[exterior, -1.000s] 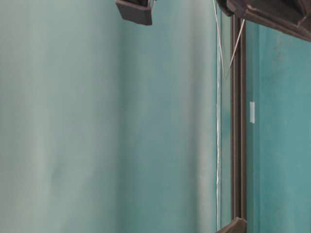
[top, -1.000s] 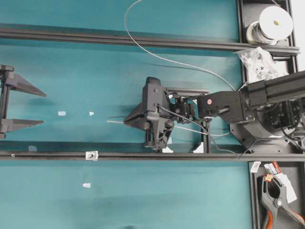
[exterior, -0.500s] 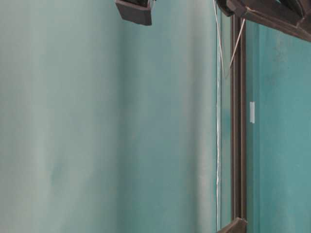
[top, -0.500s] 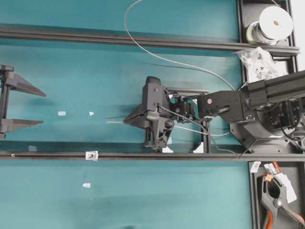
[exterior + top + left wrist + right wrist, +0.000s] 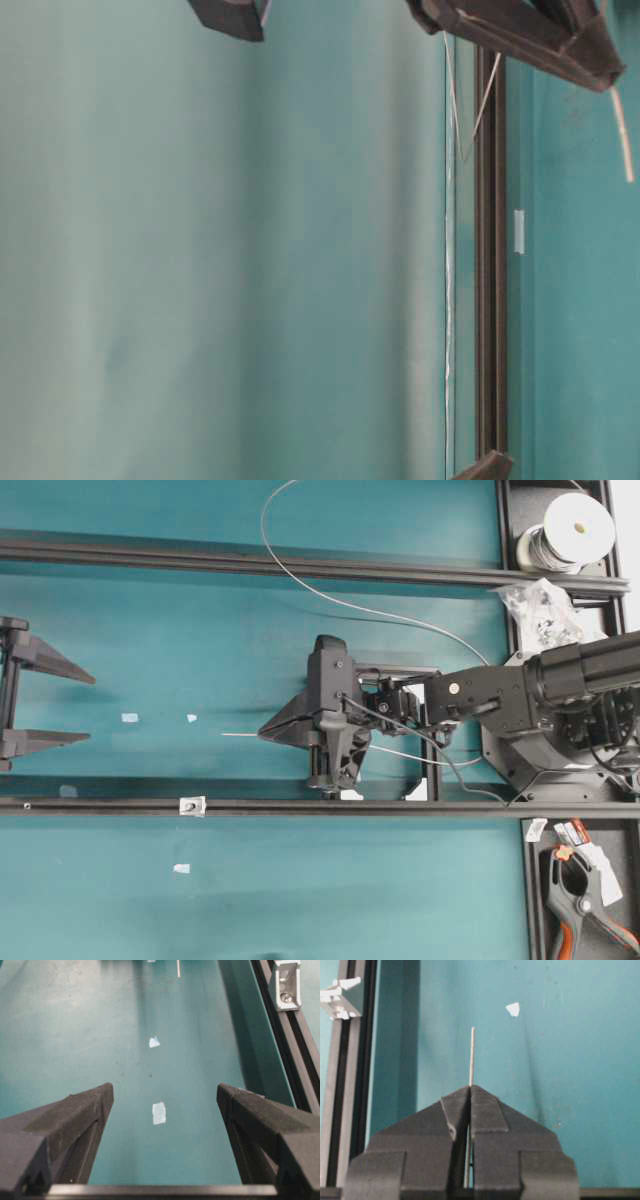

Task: Insert the wire through the hole in the metal fitting.
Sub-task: 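Lift the held wire and swing it down toward the lower rail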

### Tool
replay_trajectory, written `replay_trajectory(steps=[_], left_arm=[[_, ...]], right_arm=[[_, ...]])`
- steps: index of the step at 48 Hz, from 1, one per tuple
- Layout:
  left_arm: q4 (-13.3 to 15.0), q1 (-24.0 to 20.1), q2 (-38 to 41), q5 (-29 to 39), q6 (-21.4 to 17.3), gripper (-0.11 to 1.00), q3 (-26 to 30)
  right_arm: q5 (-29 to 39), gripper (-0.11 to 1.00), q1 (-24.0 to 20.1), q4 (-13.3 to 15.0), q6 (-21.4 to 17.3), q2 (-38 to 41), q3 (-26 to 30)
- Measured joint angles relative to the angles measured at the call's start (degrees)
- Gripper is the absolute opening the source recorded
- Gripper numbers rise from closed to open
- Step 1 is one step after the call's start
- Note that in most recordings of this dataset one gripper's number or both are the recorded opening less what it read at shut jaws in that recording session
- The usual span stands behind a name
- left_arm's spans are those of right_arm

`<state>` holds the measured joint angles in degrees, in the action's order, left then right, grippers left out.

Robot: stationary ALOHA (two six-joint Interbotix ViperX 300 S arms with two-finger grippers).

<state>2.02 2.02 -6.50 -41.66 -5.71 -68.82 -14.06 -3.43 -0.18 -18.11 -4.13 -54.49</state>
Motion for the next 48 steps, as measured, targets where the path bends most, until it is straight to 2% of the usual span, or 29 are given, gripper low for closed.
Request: replay_trajectory(steps=[12, 23, 31, 37, 48], left_arm=[[0.1, 0.0, -0.1, 0.0, -0.1, 0.86, -0.1], [0.1, 0.0, -0.4, 0.0, -0.1, 0.86, 0.0], [0.1, 0.0, -1.9, 0.0, 0.0, 0.86, -0.1], [0.0, 0.0, -3.2, 0.0, -0.1, 0.86, -0.5], [0.1, 0.3, -3.9, -1.8, 1.2, 0.86, -2.9]], right_arm=[[2.8, -0.01, 0.0, 0.2, 1.9, -4.0, 0.0], [6.8, -0.01, 0.4, 0.1, 2.0, -8.1, 0.0], [7.2, -0.01, 0.4, 0.2, 2.0, -10.0, 0.0], [5.4, -0.01, 0.4, 0.2, 2.0, -10.3, -0.6], [-3.8, -0.01, -0.7, 0.1, 1.9, -10.3, -4.3]])
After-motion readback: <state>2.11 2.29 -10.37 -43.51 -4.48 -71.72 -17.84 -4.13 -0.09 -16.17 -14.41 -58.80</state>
